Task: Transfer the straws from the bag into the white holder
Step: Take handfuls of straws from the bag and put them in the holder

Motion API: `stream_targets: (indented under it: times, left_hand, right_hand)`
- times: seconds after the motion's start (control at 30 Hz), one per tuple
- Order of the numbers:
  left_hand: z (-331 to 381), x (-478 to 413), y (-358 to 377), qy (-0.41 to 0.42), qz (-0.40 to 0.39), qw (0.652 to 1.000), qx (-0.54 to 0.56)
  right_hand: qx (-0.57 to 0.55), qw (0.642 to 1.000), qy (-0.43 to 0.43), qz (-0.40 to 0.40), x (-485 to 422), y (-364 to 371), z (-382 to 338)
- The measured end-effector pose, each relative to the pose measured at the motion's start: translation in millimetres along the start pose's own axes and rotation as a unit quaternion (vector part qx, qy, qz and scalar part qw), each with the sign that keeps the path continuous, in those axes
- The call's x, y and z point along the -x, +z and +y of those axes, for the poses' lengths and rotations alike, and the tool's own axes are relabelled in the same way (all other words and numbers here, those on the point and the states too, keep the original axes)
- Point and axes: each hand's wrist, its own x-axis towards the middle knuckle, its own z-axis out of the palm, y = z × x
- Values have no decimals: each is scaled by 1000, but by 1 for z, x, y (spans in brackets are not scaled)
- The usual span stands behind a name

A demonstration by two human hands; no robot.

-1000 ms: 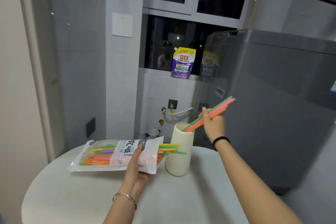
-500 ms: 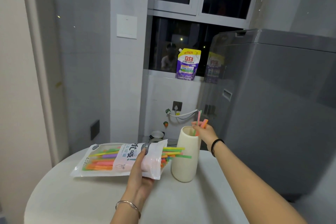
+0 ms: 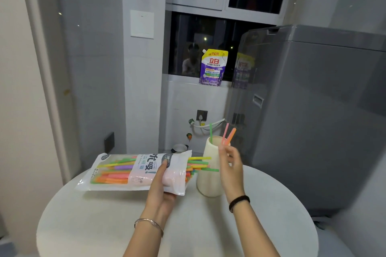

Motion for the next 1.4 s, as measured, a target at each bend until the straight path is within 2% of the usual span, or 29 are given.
stream_targets:
  times: [0.1, 0.17, 0.27, 0.57, 0.8, 0.9, 1.27, 1.4]
  left_hand:
    - [1, 6, 0, -5, -5, 1000, -1]
    - [2, 9, -1, -2, -5, 1000, -4]
    - [3, 11, -5, -6, -9, 1000, -18]
    - [8, 14, -7, -31, -17, 999, -13]
    - [15, 13, -12, -7, 11, 1000, -7]
    - [11, 13, -10, -10, 18, 1000, -11]
    - [-2, 15, -1, -46, 2, 999, 7]
    - [-2, 15, -2, -51, 11, 998, 17]
  right_hand:
    - [59, 992, 29, -112, 14, 6, -5]
    - [96, 985, 23, -141, 22, 7, -6]
    - [47, 985, 36, -163, 27, 6, -7]
    - [18, 988, 47, -148, 21, -2, -10]
    - [-81, 991, 71, -74, 11, -22, -14]
    - [-102, 986, 93, -95, 16, -14, -11]
    - [10, 991, 24, -134, 23, -5, -10]
    - [9, 996, 44, -76, 19, -8, -7]
